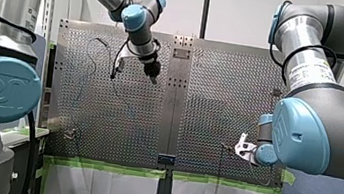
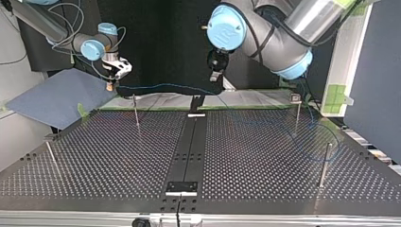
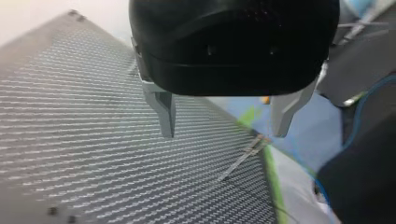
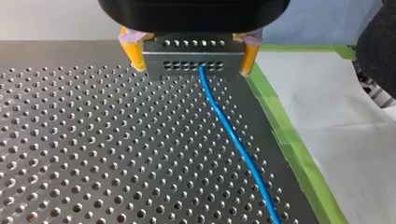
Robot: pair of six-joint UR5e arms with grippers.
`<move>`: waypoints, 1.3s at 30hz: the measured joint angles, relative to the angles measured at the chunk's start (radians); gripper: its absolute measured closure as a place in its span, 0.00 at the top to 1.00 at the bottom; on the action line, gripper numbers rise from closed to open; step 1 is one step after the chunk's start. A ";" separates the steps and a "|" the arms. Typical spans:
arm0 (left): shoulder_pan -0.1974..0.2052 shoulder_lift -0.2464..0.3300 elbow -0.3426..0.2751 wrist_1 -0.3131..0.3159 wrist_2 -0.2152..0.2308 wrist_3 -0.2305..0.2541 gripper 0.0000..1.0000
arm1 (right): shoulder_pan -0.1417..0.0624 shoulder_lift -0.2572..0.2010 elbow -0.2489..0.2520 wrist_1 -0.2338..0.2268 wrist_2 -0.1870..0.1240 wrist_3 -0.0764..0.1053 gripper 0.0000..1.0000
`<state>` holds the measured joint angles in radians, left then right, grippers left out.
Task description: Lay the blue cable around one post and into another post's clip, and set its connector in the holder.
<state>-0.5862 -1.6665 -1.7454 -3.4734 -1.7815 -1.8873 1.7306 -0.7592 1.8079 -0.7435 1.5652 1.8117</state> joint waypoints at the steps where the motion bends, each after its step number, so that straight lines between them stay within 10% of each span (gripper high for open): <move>1: -0.007 -0.007 -0.007 0.007 -0.005 0.007 1.00 | -0.002 0.000 0.000 0.000 0.004 -0.003 0.00; 14: -0.120 -0.120 0.005 0.120 0.039 -0.014 1.00 | -0.025 -0.017 -0.005 0.013 0.016 -0.051 0.00; 24: -0.216 -0.216 0.100 0.216 0.082 -0.049 1.00 | -0.023 -0.031 -0.005 0.021 -0.044 -0.088 0.00; 39: -0.328 -0.341 0.226 0.341 0.030 -0.005 1.00 | -0.031 -0.041 -0.004 0.032 -0.068 -0.119 0.00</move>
<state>-0.9143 -2.0078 -1.5196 -3.1320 -1.7511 -1.8928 1.6998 -0.8005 1.8035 -0.7119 1.4974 1.6927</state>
